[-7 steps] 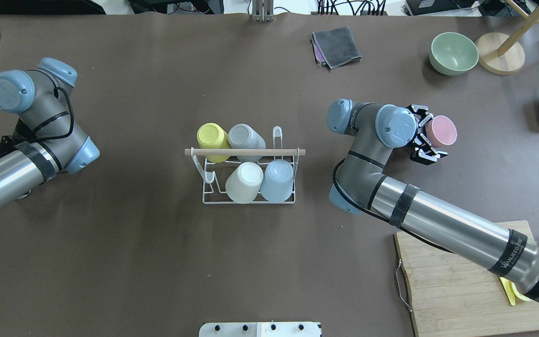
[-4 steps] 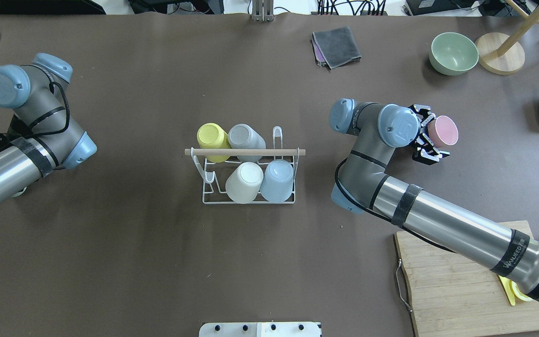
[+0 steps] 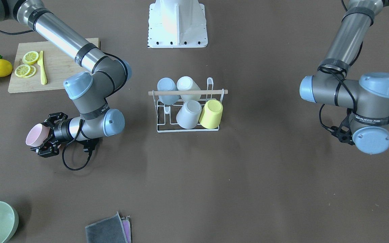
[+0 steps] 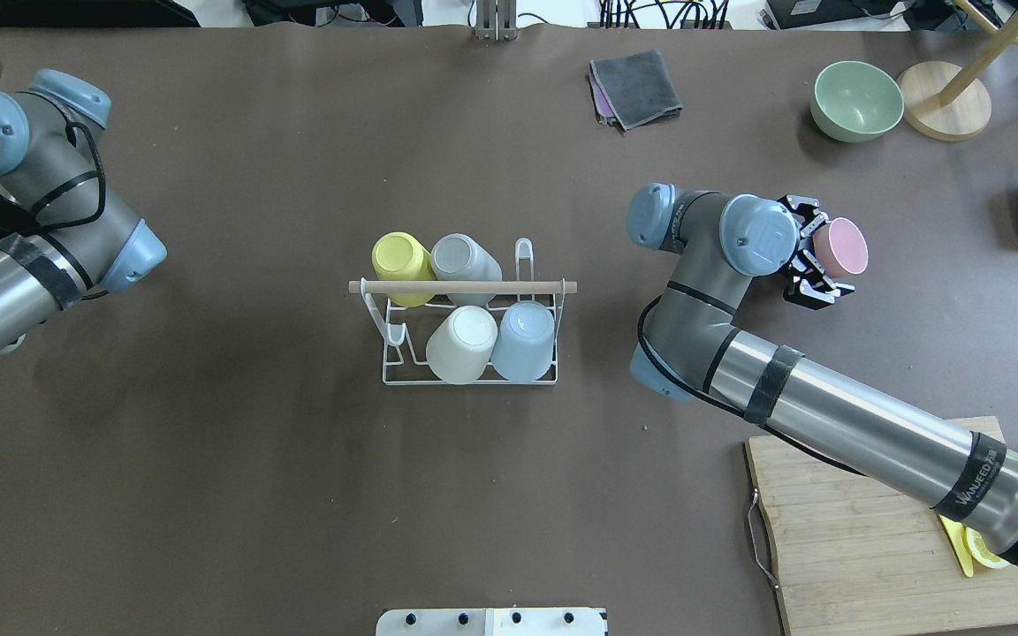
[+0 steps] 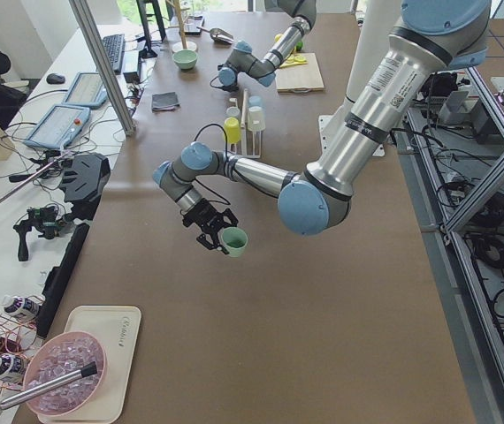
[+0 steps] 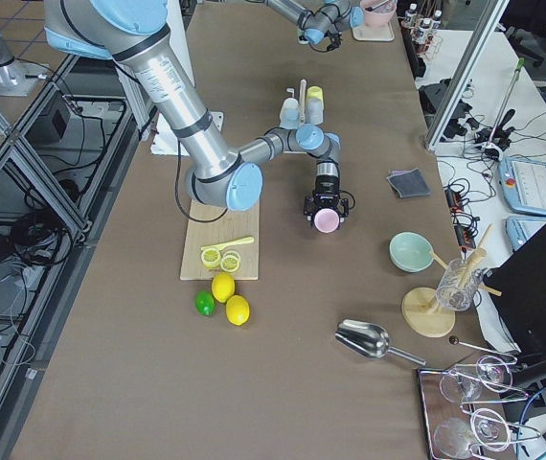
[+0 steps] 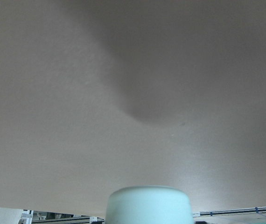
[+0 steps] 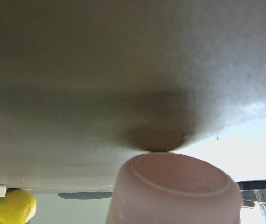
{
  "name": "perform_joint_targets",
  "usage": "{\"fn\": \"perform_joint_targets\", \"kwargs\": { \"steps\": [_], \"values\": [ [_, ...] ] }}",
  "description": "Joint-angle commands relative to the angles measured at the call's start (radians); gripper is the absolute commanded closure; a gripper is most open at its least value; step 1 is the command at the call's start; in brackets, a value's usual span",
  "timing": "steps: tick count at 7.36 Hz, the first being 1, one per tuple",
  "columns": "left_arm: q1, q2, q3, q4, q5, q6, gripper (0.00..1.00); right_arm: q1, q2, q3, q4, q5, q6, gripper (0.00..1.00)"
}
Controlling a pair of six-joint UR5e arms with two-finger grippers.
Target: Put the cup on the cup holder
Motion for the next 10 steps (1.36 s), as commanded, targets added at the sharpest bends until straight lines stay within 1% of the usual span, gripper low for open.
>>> {"fn": "perform_joint_targets", "kwargs": {
  "steps": [1,2,3,5,6,7,8,9,10],
  "values": [
    [-0.047,0.014,-0.117,0.046,0.004,-0.018,1.0,0.005,-0.006,0.02,0.0,0.0,0.002,0.57],
    [-0.065,0.022,-0.203,0.046,0.002,-0.053,1.0,0.01,-0.004,0.021,0.0,0.0,-0.001,0.73],
    [-0.07,0.04,-0.29,0.044,0.002,-0.137,1.0,0.027,-0.004,0.035,0.0,0.002,-0.021,1.0],
    [-0.076,0.074,-0.462,0.037,0.016,-0.169,1.0,0.096,-0.009,0.08,0.017,0.02,-0.079,1.0],
    [-0.084,0.085,-0.517,0.011,0.016,-0.19,1.0,0.125,-0.037,0.142,0.026,0.082,-0.085,1.0],
    [-0.106,0.155,-0.591,-0.081,0.014,-0.193,1.0,0.149,-0.053,0.213,0.011,0.145,-0.084,1.0],
    [-0.135,0.222,-0.646,-0.232,0.002,-0.228,1.0,0.174,-0.05,0.285,-0.054,0.179,-0.078,1.0],
    [-0.156,0.229,-0.697,-0.28,-0.004,-0.266,1.0,0.223,-0.061,0.342,-0.063,0.246,-0.082,1.0],
    [-0.156,0.229,-0.738,-0.31,-0.054,-0.318,1.0,0.269,-0.067,0.371,-0.058,0.324,-0.09,1.0]
  ]
}}
